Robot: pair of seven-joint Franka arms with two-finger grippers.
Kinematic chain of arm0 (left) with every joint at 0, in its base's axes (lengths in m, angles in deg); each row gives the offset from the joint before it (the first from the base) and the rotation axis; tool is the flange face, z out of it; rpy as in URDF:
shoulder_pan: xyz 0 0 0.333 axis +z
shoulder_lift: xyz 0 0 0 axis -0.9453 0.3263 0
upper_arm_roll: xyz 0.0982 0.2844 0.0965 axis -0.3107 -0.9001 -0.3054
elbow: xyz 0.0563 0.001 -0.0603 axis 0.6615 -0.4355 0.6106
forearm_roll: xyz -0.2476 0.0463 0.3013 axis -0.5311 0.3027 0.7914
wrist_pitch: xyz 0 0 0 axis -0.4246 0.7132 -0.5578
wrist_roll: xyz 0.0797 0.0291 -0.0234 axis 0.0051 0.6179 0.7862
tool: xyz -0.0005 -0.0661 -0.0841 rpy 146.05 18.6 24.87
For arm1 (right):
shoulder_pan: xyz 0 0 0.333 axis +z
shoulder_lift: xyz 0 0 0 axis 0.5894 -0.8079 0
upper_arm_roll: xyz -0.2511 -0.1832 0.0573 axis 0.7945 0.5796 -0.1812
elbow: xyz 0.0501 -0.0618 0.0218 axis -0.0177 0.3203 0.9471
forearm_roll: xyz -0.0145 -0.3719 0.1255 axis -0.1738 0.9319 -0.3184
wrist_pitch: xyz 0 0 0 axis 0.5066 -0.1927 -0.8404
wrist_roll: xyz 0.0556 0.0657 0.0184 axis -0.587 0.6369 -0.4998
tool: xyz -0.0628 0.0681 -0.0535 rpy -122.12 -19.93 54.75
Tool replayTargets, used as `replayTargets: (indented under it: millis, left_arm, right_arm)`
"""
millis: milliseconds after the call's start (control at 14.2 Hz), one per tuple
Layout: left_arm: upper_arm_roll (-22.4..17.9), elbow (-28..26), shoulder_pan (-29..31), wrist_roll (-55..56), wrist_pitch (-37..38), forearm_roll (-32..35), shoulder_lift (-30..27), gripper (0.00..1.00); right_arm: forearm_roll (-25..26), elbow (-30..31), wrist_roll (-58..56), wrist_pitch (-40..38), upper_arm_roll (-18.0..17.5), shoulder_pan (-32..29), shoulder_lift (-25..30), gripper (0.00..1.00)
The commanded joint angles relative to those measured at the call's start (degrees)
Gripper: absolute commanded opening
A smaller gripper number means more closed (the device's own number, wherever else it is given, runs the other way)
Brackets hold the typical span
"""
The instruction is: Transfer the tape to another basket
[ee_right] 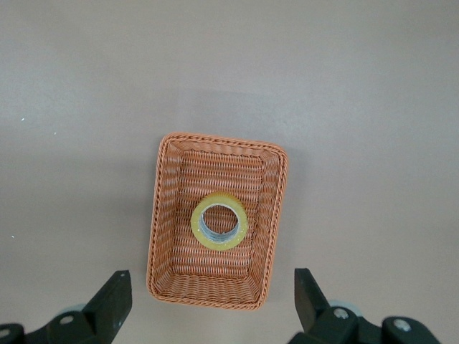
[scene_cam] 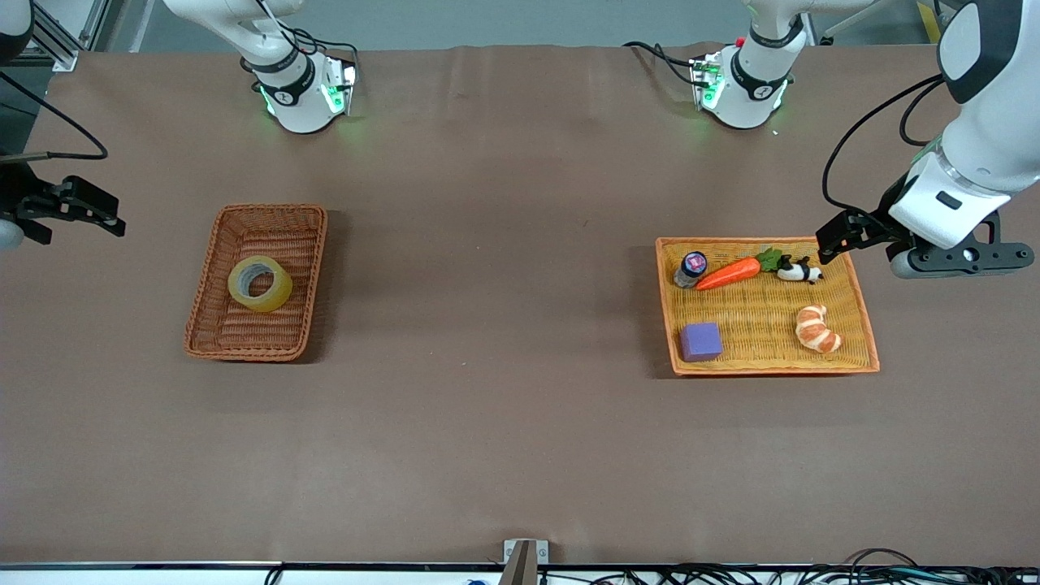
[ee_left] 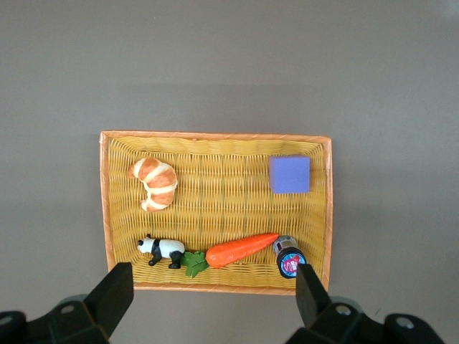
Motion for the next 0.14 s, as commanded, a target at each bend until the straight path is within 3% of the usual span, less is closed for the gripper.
replayTargets:
  millis: [0,71]
  left_arm:
    - [0.2,0.6,0.4,-1.0,0.5,-0.2,-0.1,1.00]
    - [0.2,0.6,0.4,-1.0,0.5,-0.2,-0.1,1.00]
  right_arm:
    - [-0.7,1.8,0.2,0.4,-0.4,-0.6,1.7,1.00]
    - [-0.7,1.8,0.2,0.2,-0.4,-0.6,1.6,1.00]
